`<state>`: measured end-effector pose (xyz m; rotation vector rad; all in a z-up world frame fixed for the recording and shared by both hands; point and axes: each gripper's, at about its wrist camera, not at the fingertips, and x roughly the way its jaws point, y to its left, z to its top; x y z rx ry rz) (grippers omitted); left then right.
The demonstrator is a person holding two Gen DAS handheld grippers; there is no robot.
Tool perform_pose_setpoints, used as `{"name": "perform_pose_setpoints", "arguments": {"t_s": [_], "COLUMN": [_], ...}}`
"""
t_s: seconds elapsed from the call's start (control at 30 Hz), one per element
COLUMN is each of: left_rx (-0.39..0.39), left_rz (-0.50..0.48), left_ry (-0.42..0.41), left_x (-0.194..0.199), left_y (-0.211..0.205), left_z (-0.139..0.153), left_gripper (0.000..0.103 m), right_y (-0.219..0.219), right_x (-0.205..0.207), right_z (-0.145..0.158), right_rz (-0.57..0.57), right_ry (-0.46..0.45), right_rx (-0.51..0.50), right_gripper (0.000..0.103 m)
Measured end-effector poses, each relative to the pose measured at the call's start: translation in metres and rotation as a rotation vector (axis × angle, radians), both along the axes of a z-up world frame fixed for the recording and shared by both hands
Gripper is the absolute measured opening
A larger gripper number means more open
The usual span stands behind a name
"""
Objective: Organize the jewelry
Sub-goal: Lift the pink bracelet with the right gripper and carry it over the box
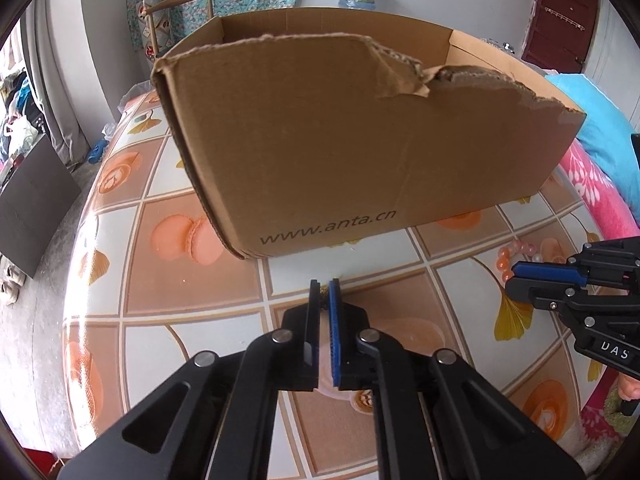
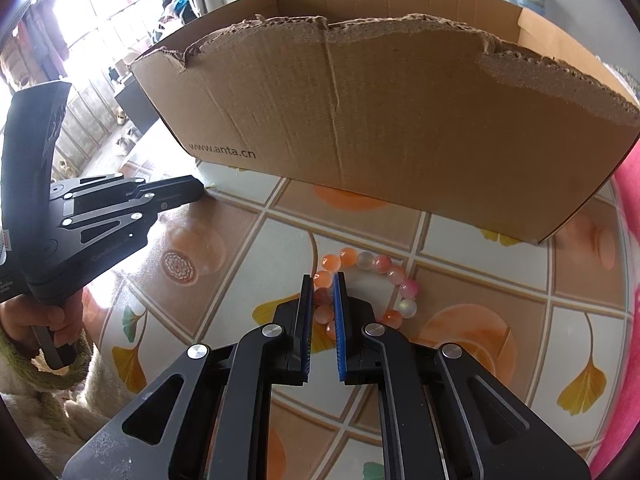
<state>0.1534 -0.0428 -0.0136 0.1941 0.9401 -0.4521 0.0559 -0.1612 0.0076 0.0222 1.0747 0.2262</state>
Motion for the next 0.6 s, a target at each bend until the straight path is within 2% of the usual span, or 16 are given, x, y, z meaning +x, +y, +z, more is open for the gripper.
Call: {"name": "perform_pose_setpoints", "arguments": {"t_s": [0.23, 0.6], "left_rx": [-0.077, -0.176], "left_rz": [0.0, 0.039], "left_ry": [-0.005, -0.035], "left_x": [-0.003, -0.017], "left_y": [0.011, 0.037], "left_z": [0.009, 0.039], "left_gripper": [0.0, 0.0], "right_y": [-0.001, -0.028], "right_x": [-0.005, -0.023], "right_z": [0.005, 0.054], "right_rz": [-0.025, -0.088], "right_ry": [-0.012, -0.097], "right_rx": [0.043, 0.169], "right_gripper": [0.007, 0.007]}}
